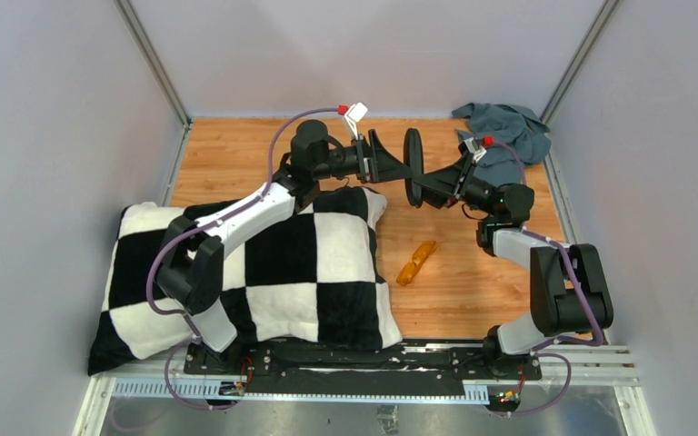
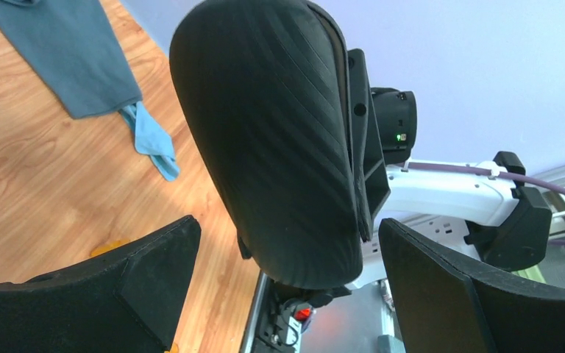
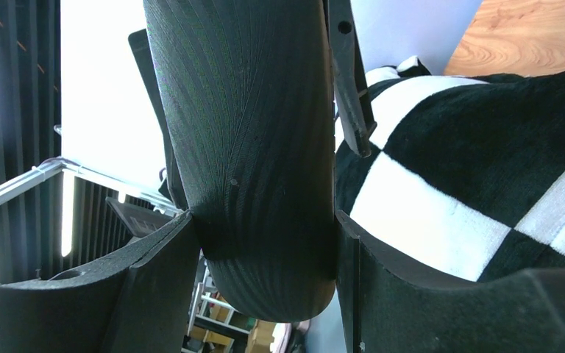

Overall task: Organize the sunglasses
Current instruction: Open the sunglasses case.

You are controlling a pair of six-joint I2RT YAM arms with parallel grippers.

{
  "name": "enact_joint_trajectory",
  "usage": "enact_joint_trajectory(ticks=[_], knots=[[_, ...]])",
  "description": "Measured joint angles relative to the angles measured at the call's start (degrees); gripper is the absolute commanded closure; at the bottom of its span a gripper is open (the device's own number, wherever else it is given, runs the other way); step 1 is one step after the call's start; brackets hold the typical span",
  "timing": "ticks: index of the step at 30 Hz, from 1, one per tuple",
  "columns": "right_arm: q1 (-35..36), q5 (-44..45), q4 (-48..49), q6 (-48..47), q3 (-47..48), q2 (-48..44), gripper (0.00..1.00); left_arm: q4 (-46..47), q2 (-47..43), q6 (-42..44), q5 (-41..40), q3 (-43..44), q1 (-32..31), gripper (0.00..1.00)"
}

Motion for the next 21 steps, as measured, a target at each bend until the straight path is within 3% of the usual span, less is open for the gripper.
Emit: enact_joint_trajectory(ticks=[6, 15, 21], knots=[[1.09, -0.46, 0.55, 0.79, 0.0, 0.0, 0.83, 5.79, 1.33, -4.66, 0.09, -0.66, 0.52, 0.01], [2.05, -0.74, 0.68, 1.03, -0.96, -0.15, 0.85, 31.67, 7.72, -22.82, 1.2, -5.31, 2.64, 0.06], [3.08, -0.76, 0.74, 1.05, -1.16, -0.13, 0.86, 36.28, 9.51, -27.06, 1.6, -5.92, 2.73, 0.08]])
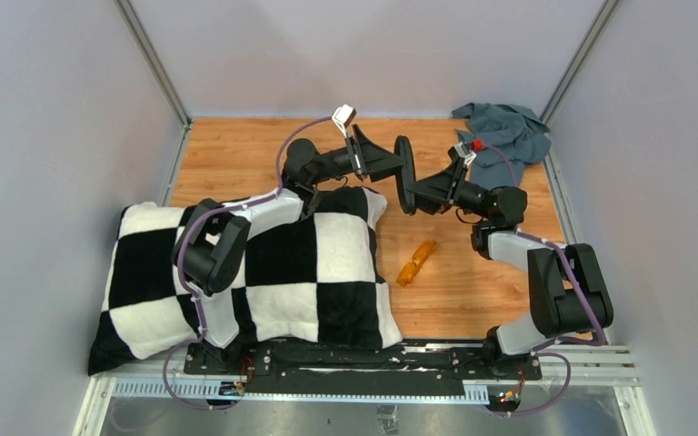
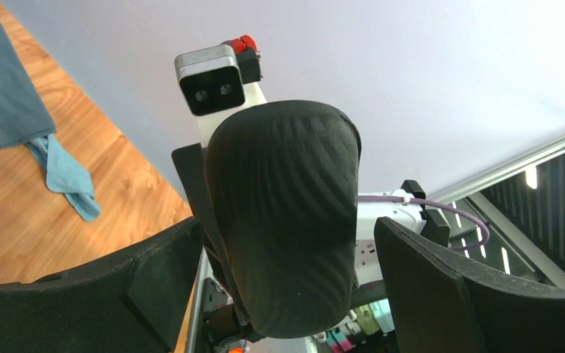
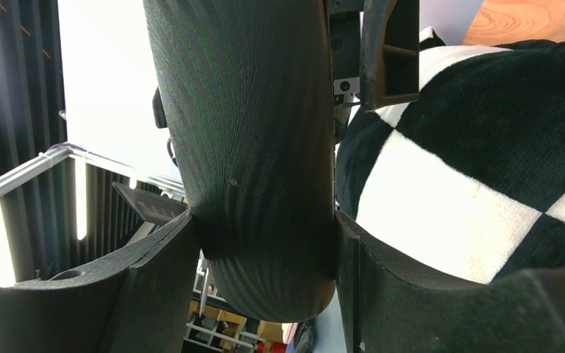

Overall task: Organize the sunglasses
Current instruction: Open the sunglasses case.

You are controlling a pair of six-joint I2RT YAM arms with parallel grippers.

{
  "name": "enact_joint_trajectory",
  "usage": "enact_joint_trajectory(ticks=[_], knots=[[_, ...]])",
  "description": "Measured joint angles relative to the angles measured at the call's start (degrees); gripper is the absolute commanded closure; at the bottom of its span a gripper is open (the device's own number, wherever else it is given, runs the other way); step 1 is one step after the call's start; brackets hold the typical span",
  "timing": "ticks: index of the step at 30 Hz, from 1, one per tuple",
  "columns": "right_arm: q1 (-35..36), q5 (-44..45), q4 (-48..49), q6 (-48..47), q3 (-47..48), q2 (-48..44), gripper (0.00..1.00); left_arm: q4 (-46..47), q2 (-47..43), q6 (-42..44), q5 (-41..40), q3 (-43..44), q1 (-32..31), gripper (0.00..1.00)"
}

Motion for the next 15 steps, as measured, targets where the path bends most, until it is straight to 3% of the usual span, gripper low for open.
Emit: enact_joint_trajectory(ticks=[5, 7, 13, 15], knots=[[1.01, 0.02, 0.04, 0.0, 0.0, 0.0, 0.87, 0.07, -0.31, 0.39, 0.0, 0.0, 0.0, 0.17], [1.25, 0.0, 0.04, 0.0, 0.0, 0.0, 0.87, -0.13, -0.31, 0.48, 0.0, 0.0, 0.0, 0.25], [1.36, 0.11, 0.04, -0.7, -0.04, 0.17, 0.87, -0.31, -0.59, -0.72, 0.0, 0.0, 0.0, 0.63], [1.36, 0.35, 0.28, -0.96, -0.04, 0.17, 0.88, -0.31, -0.74, -1.31, 0.0, 0.0, 0.0, 0.84]])
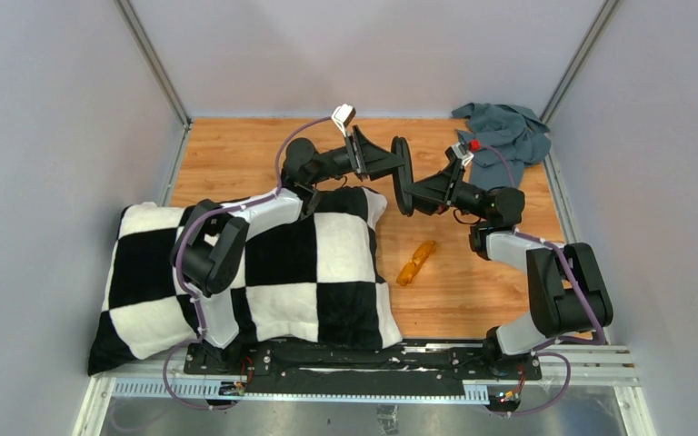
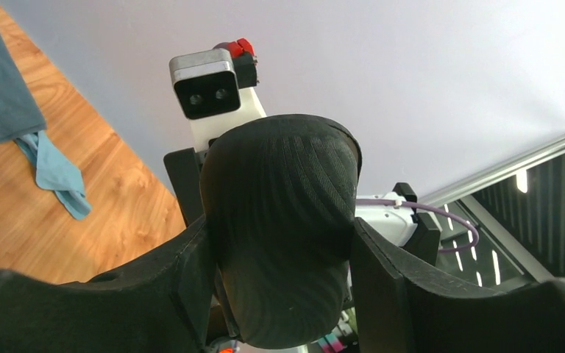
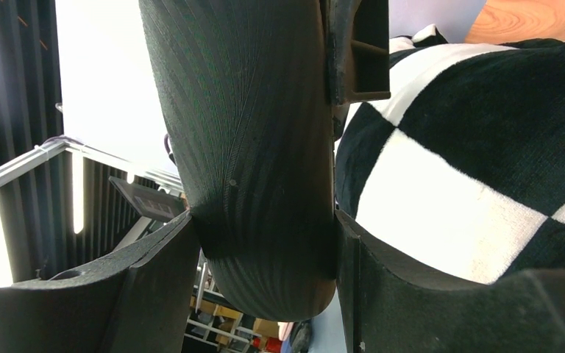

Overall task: Organize the sunglasses
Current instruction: Open the sunglasses case.

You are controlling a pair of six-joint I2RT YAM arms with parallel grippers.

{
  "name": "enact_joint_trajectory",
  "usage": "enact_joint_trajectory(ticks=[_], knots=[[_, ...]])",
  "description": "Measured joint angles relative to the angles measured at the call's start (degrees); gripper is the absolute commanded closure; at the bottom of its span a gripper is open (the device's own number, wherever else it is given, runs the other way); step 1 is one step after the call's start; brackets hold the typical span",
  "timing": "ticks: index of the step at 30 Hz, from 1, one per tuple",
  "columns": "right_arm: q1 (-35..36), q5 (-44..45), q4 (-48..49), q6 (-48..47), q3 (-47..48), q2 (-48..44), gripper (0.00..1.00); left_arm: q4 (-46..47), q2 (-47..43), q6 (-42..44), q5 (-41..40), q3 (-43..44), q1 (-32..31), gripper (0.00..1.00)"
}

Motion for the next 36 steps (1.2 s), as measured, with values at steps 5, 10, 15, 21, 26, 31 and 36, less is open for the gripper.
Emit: enact_joint_trajectory(ticks=[5, 10, 15, 21, 26, 31, 36], knots=[[0.07, 0.94, 0.92, 1.09, -0.5, 0.55, 0.95, -0.24, 0.0, -0.2, 0.0, -0.02, 0.07, 1.0], [0.35, 3.34, 2.73, 4.24, -1.27, 1.97, 0.96, 2.6, 0.79, -2.64, 0.07, -1.11, 0.85, 1.0], [0.9, 6.6, 3.45, 8.81, -1.99, 2.29, 0.96, 12.31, 4.39, -9.97, 2.14, -1.11, 2.45, 1.0], [1.44, 9.9, 4.13, 13.27, -3.32, 2.62, 0.97, 17.42, 6.27, -13.68, 4.26, -0.83, 3.74, 1.0], [1.75, 13.46, 4.44, 14.64, -4.39, 2.6, 0.99, 18.51, 6.25, -12.81, 6.49, -0.59, 4.48, 1.0], [1.99, 16.26, 4.7, 15.69, -4.57, 3.21, 1.0, 19.12, 6.21, -11.1, 9.05, 0.37, 5.33, 1.0], [2.21, 19.02, 4.76, 17.46, -4.9, 4.35, 1.0, 19.74, 6.21, -9.33, 11.15, 0.37, 6.14, 1.0]])
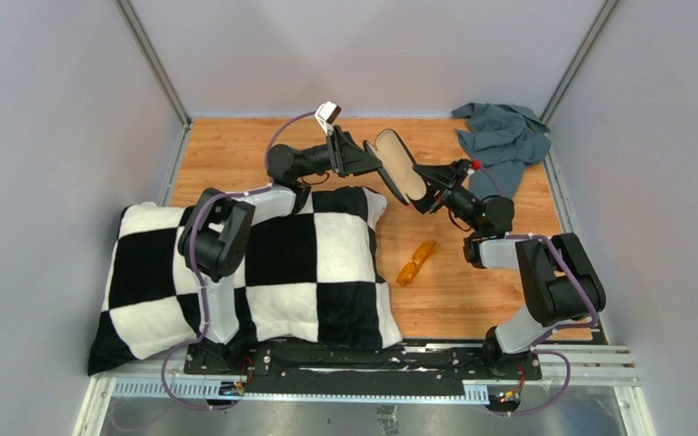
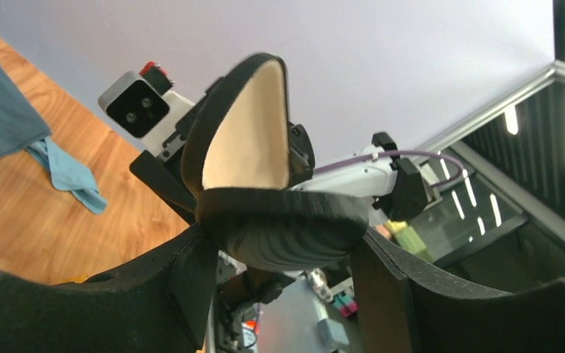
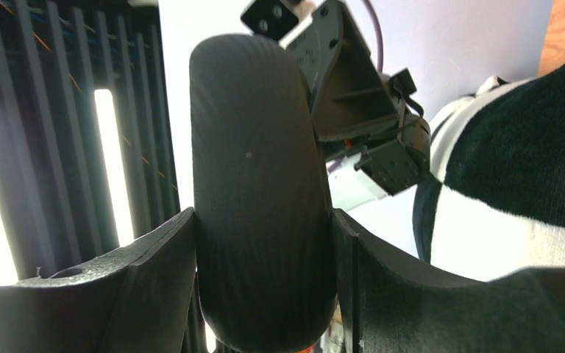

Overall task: Organize the sunglasses
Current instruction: Open the sunglasses case.

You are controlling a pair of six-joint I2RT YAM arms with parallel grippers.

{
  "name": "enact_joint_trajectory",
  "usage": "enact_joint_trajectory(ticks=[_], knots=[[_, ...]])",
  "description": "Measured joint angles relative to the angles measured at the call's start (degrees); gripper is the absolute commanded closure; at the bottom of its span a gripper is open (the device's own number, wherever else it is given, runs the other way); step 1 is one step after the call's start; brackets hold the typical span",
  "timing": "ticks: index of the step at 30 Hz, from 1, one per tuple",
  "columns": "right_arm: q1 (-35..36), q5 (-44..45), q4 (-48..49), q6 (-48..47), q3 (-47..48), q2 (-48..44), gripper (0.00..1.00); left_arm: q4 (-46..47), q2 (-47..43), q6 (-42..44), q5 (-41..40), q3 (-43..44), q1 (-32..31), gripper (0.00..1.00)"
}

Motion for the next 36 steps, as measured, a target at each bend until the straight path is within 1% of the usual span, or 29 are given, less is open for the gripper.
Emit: enact_joint_trajectory(ticks=[3, 8, 13, 21, 25, 31, 32, 33, 34, 36], knots=[[-0.02, 2.32, -0.07, 2.05, -0.48, 0.2, 1.0, 1.64, -0.13, 1.79, 1.42, 0.0, 0.17, 1.0], [0.0, 3.63, -0.04, 3.39, -0.48, 0.22, 0.99, 3.06, -0.42, 3.43, 2.43, 0.0, 0.24, 1.0], [0.0, 3.72, -0.04, 3.67, -0.48, 0.24, 0.91, 3.28, -0.42, 3.65, 2.54, 0.0, 0.24, 1.0], [0.0, 3.8, -0.02, 3.96, -0.48, 0.52, 0.56, 3.43, -0.42, 3.69, 2.6, -0.02, 0.24, 1.0], [0.0, 3.78, 0.0, 3.96, -0.46, 0.57, 0.42, 3.43, -0.42, 3.63, 2.67, -0.02, 0.26, 1.0], [-0.02, 3.72, 0.0, 3.93, -0.35, 0.79, 0.24, 3.45, -0.42, 3.48, 2.8, -0.2, 0.33, 1.0], [-0.02, 3.63, -0.24, 3.78, -0.2, 0.9, 0.2, 3.67, -0.42, 2.95, 3.21, -0.17, 0.31, 1.0], [0.0, 3.58, -0.26, 3.78, -0.07, 1.22, 0.09, 4.09, -0.42, 2.62, 3.67, -0.17, 0.0, 1.0], [0.0, 3.54, -0.28, 3.8, 0.02, 1.31, 0.03, 4.24, -0.39, 2.25, 3.91, -0.17, -0.17, 1.0], [0.0, 3.21, -0.63, 3.65, 0.11, 1.33, 0.01, 4.48, -0.37, 1.62, 4.13, -0.17, -0.46, 1.0]])
